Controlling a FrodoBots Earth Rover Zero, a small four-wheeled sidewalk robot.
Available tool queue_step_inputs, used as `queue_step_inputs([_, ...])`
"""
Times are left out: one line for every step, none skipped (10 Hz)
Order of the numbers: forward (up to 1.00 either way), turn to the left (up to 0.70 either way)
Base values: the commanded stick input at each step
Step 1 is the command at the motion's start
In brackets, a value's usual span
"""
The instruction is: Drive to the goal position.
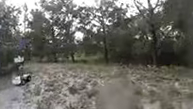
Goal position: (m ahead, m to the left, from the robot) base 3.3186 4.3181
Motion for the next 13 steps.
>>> queue_step_inputs([0.50,0.00])
queue_step_inputs([0.50,0.00])
queue_step_inputs([0.50,0.00])
queue_step_inputs([0.50,0.00])
queue_step_inputs([0.50,0.00])
queue_step_inputs([0.50,0.00])
queue_step_inputs([0.50,0.00])
queue_step_inputs([0.50,0.00])
queue_step_inputs([0.50,0.00])
queue_step_inputs([0.50,0.00])
queue_step_inputs([0.50,-0.26])
queue_step_inputs([0.50,-0.46])
queue_step_inputs([0.50,-0.18])
